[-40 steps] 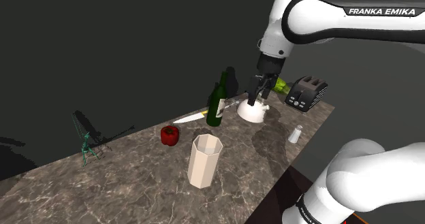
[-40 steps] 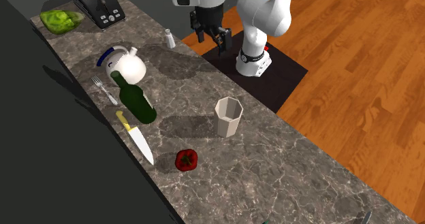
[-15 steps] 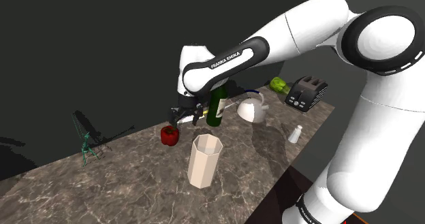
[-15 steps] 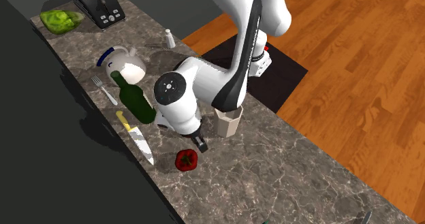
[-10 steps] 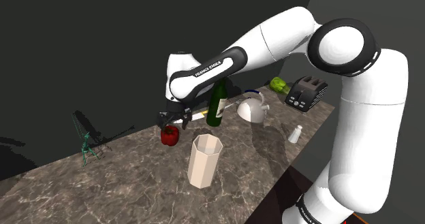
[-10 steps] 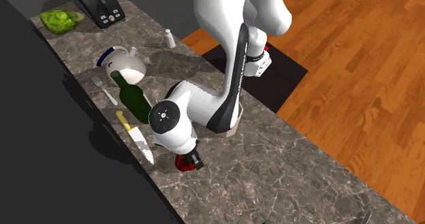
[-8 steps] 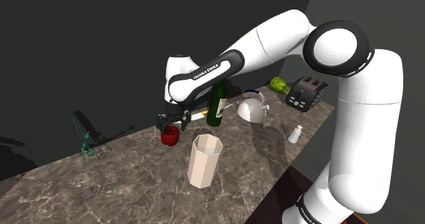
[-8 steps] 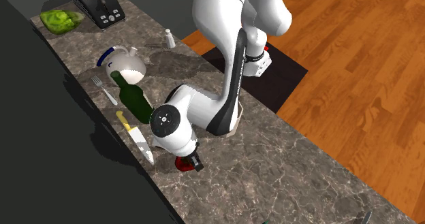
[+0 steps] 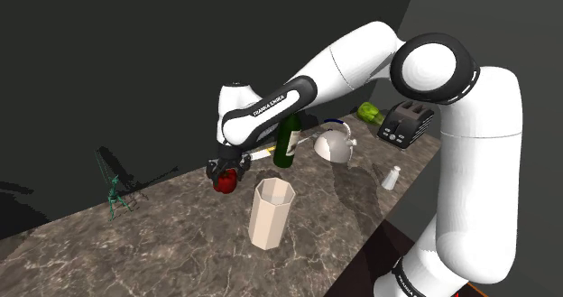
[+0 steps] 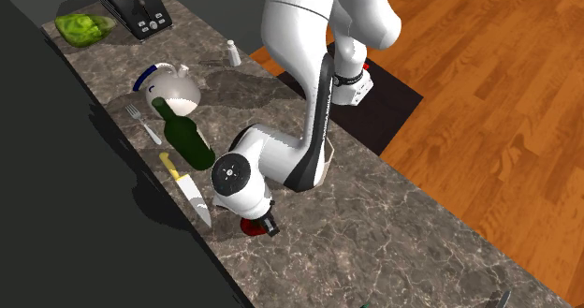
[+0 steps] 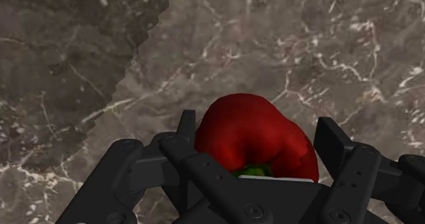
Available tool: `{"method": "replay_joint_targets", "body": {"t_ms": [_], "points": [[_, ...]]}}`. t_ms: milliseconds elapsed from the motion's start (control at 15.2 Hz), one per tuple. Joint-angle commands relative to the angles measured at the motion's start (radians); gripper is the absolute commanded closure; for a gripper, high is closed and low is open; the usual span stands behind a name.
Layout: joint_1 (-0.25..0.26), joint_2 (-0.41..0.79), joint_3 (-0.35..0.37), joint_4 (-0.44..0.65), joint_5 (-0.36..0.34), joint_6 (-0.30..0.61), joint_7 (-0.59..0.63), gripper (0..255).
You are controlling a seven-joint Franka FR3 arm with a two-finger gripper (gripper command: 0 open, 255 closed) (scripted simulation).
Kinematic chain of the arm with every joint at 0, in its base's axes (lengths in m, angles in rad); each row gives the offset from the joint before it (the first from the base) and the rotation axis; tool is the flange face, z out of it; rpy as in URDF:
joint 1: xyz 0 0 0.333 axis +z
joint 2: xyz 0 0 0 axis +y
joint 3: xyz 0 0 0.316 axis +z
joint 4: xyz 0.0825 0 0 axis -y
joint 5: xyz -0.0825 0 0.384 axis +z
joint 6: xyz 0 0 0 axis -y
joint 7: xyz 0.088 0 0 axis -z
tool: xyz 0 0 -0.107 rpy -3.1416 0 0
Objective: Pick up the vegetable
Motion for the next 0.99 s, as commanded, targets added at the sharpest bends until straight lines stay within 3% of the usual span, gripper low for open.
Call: {"method": "replay_joint_targets", "body": {"t_ms": [0,462,924], "points": [[0.001,0.003,-0.001,0.001,-0.001,0.002,0.001,255],[-0.001,0.001,0.000,-0.002,0.000,0.003,-0.001,255],[-0.011,-0.063,0.012,0.008,0.021,-0.070,-0.011,255]]}}
